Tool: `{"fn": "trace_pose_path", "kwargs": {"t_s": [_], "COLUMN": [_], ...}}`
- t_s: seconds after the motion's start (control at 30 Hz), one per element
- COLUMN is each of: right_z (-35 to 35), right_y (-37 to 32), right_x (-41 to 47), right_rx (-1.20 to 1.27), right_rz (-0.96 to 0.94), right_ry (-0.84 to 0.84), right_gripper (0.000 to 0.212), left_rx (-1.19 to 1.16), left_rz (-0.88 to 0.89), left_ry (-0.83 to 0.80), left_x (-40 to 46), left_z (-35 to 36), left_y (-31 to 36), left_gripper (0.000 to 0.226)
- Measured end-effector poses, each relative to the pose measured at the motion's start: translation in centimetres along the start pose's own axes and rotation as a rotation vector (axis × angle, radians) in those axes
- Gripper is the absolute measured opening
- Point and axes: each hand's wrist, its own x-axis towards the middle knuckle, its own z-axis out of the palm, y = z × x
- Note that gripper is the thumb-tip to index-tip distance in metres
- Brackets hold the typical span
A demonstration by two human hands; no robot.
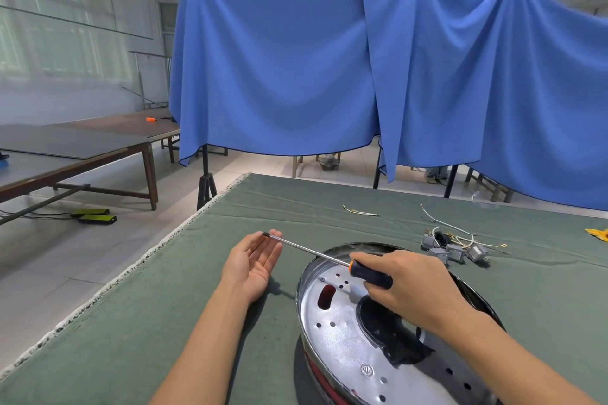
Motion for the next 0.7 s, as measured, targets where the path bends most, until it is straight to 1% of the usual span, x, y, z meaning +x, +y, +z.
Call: {"fn": "trace_pose_path", "kwargs": {"t_s": [0.17, 0.33, 0.53, 0.7], "right_z": [0.1, 0.2, 0.2, -0.1], "right_y": [0.1, 0.3, 0.4, 0.3], "right_x": [0.0, -0.2, -0.3, -0.2], "right_rx": [-0.025, 0.016, 0.138, 0.285], "right_rz": [0.006, 0.020, 0.074, 0.112], "right_ry": [0.014, -0.006, -0.048, -0.125], "right_gripper": [0.044, 0.042, 0.038, 0.036], "left_rx": [0.043, 0.143, 0.116, 0.097], "left_rz": [0.044, 0.144, 0.166, 0.164], "left_ry": [-0.018, 0.004, -0.019, -0.035], "left_x": [0.1, 0.0, -0.4, -0.4], "left_z": [0.0, 0.3, 0.8, 1.0], "left_y": [0.0, 0.0, -0.5, -0.7], "left_gripper": [0.012, 0.014, 0.014, 0.013]}}
